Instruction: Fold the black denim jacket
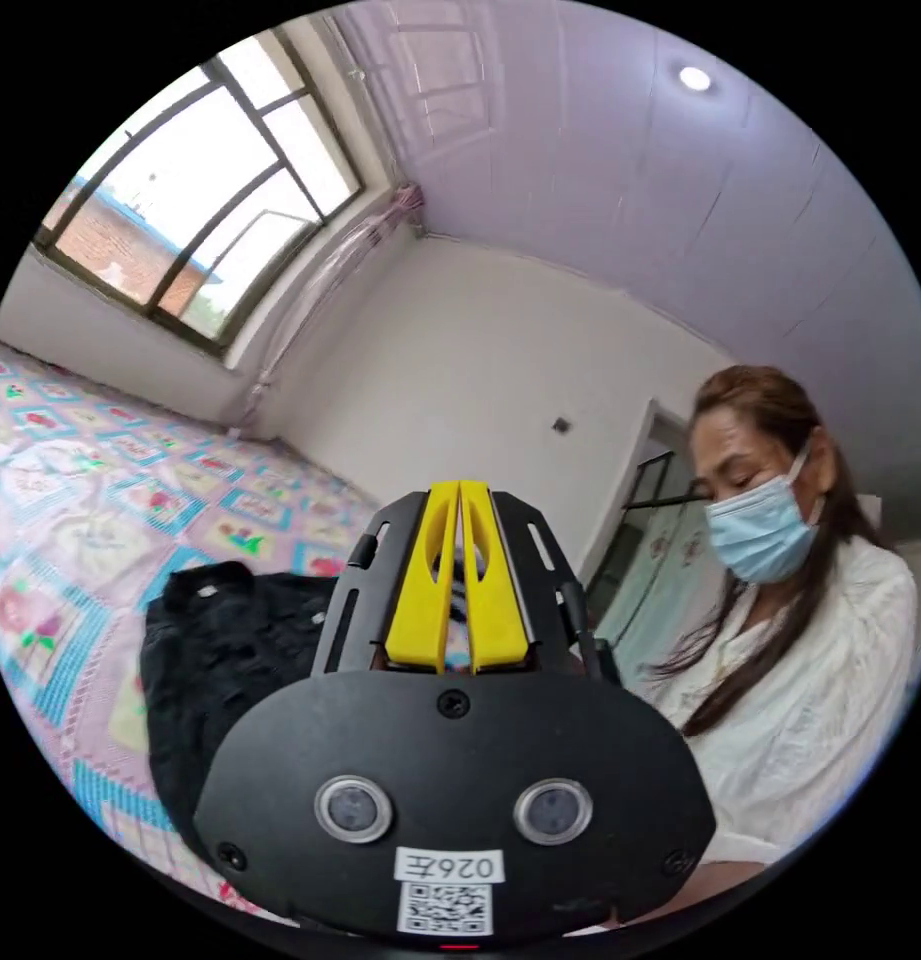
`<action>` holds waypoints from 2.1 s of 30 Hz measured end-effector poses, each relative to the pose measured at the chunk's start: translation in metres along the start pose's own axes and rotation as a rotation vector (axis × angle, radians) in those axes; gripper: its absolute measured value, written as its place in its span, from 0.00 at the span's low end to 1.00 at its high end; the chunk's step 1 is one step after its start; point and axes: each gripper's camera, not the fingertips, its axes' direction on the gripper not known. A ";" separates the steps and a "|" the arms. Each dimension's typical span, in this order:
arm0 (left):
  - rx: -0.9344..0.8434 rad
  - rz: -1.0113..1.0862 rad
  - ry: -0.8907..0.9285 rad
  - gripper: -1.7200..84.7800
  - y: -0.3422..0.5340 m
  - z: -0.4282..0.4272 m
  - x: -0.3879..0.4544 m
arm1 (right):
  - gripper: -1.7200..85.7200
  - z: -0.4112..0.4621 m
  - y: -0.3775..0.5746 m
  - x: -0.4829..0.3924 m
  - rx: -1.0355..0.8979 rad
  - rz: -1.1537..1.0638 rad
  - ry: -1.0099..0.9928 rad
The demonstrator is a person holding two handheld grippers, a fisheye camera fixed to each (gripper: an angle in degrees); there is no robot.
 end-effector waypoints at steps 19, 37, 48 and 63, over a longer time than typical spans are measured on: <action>-1.070 -0.118 -0.641 0.15 0.126 0.286 -0.227 | 0.11 0.165 0.011 0.092 -0.344 0.226 -0.019; -1.066 -0.137 -0.558 0.07 0.168 0.380 -0.307 | 0.07 0.146 0.036 0.105 -0.272 0.129 0.488; -1.198 -0.207 -0.512 0.11 0.200 0.432 -0.376 | 0.11 0.171 0.056 0.094 -0.318 0.018 0.703; -1.233 -0.213 -0.481 0.07 0.189 0.414 -0.416 | 0.00 0.159 0.050 0.122 -0.350 0.087 0.563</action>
